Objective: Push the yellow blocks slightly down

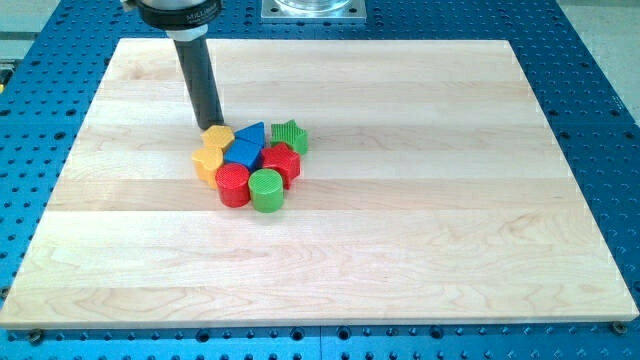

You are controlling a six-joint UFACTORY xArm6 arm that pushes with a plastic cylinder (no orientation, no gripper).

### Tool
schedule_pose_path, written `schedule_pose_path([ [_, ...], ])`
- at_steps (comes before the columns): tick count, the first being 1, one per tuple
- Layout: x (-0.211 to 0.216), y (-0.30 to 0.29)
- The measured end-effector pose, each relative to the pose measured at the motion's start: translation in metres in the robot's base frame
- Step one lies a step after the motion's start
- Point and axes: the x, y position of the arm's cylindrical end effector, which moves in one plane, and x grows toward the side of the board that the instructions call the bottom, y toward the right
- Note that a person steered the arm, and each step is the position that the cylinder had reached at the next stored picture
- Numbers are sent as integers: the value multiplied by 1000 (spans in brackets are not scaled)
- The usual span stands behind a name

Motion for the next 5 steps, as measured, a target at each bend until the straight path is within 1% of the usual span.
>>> schedule_pose_path([
  [4, -4, 5],
  [5, 2, 0],
])
